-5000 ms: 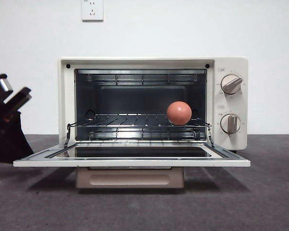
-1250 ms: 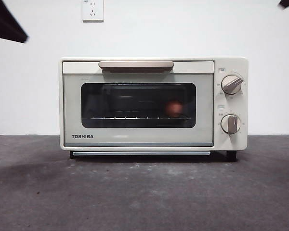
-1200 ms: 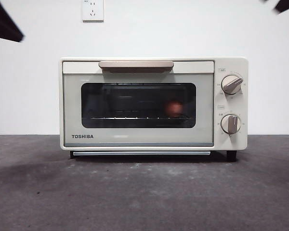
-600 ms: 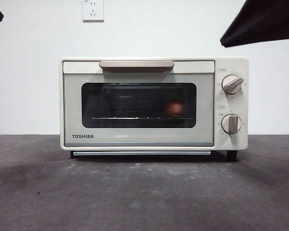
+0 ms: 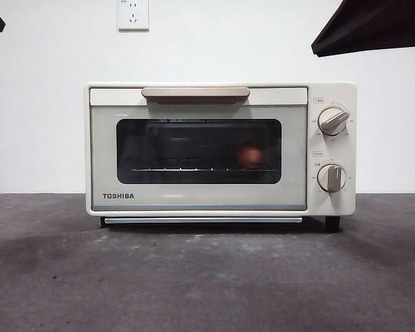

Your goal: Eggoven

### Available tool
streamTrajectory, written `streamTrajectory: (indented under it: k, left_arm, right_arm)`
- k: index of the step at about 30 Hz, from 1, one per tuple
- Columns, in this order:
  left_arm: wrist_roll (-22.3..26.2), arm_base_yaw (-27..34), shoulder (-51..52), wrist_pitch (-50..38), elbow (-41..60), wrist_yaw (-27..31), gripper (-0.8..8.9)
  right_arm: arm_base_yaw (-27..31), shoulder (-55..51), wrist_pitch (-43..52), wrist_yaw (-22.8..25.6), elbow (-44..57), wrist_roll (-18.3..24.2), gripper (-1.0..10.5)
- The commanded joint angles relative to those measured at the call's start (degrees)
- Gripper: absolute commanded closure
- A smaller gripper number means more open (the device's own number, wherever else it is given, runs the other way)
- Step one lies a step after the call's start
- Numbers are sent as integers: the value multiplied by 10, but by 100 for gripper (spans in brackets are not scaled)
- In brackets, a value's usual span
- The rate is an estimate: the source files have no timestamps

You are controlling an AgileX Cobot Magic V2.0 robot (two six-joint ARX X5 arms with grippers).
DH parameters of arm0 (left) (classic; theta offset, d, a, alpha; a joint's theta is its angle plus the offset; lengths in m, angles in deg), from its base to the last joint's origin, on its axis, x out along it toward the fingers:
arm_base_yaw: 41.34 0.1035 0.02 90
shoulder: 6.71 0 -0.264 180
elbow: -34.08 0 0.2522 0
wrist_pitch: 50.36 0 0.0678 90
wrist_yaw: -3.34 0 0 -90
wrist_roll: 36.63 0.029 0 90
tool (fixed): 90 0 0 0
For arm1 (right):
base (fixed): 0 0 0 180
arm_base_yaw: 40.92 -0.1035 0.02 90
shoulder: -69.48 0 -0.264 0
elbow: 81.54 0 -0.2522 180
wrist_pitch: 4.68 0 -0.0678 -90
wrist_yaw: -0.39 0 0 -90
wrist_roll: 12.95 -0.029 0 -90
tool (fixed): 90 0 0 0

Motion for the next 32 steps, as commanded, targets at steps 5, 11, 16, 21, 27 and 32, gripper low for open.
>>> streamTrajectory:
  k: [5,11,16,21,27,32]
  left_arm:
    - [9,-2,-2,-11,-9,1,806]
    - [10,-2,-2,-10,-9,1,806]
    - [132,18,34,-28,0,2,806]
    - [183,94,116,-110,65,2,806]
    - [184,168,216,-191,199,44,806]
    - [172,198,290,-187,283,44,806]
  right_arm:
    - [-4,2,6,0,-3,7,942]
    - [-4,2,6,0,-3,7,942]
    - [-4,2,6,0,-3,7,942]
    - [-4,2,6,0,-3,7,942]
    - [-4,2,6,0,-3,7,942]
    - [-4,2,6,0,-3,7,942]
